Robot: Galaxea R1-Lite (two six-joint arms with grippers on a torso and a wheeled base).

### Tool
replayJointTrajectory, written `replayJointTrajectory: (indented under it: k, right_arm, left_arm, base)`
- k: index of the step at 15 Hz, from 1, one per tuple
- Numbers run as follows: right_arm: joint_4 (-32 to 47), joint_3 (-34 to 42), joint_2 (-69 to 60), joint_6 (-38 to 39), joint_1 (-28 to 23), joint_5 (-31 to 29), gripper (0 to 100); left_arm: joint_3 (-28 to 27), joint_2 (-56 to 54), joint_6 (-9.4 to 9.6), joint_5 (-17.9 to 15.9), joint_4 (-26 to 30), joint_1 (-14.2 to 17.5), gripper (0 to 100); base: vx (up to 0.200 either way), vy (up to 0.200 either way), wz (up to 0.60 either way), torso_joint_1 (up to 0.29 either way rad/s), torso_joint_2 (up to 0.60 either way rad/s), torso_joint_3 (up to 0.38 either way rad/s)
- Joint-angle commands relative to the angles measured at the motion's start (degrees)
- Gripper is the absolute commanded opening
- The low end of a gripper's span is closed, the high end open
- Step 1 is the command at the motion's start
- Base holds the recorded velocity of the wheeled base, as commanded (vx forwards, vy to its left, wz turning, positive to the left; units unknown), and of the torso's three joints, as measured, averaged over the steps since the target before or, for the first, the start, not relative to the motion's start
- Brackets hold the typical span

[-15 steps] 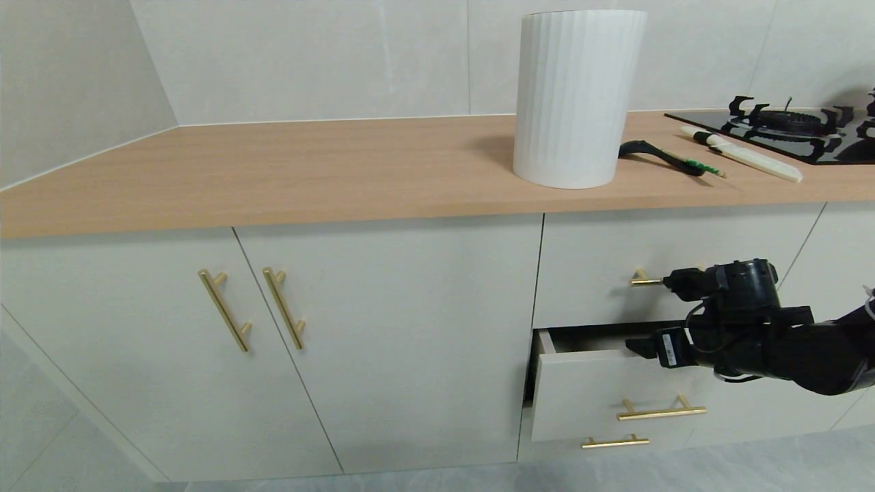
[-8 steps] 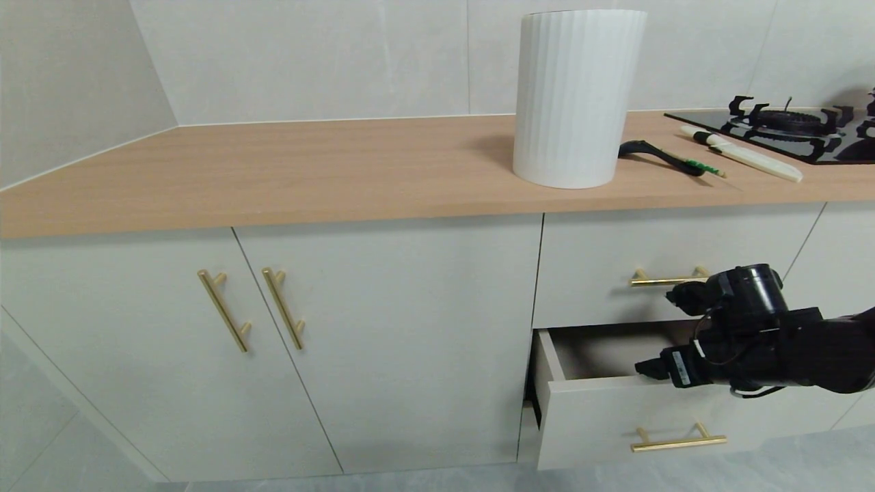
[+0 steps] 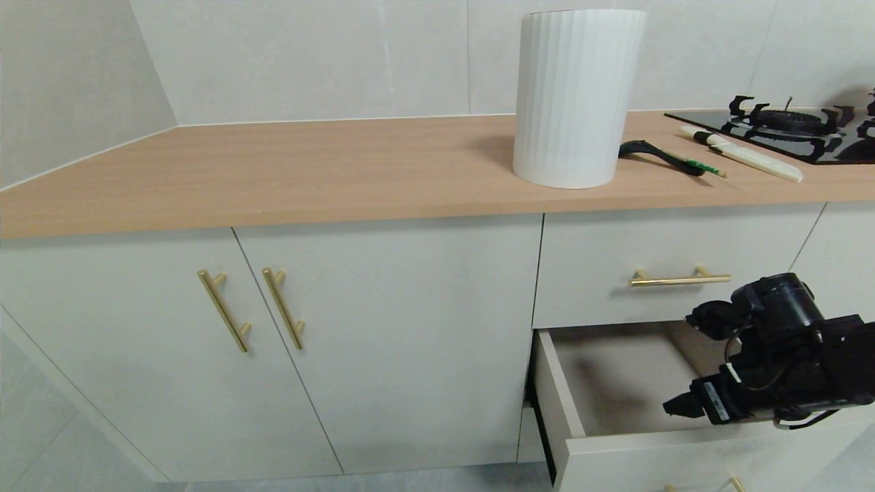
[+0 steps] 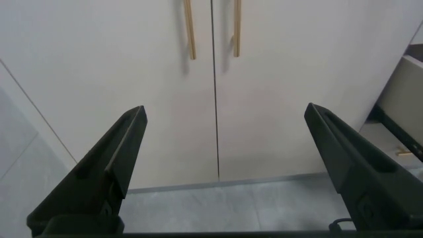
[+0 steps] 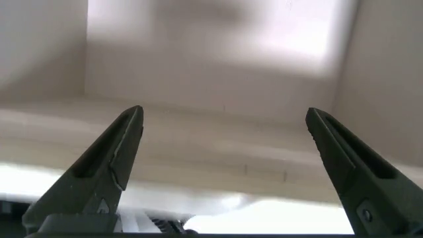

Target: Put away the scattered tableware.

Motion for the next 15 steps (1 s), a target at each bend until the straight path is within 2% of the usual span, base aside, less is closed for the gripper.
replayJointTrajectory:
  k: [1,9,15]
  right_arm:
    - [0.45,2.08,-2.27,-0.08,0.19,-0.13,100]
    - [17.85,3.84,-7.54,-3.33,5.03,-0.22,100]
    - [33.05,3.57,-11.93,-6.94,8.72,-3.29,100]
  left_arm:
    - [-0.02,0.07,0.00,0.01,-0.04,0.02,100]
    - [0.07,0.07,0.00,0.01,0.05,0.02,100]
    - [-0.02,0.07,0.00,0.01,-0.04,0.02,100]
  base:
    - [0.000,0.000,0.00,0.000,0.00,0.000]
    - [0.000,0.000,0.00,0.000,0.00,0.000]
    - [0.000,0.000,0.00,0.000,0.00,0.000]
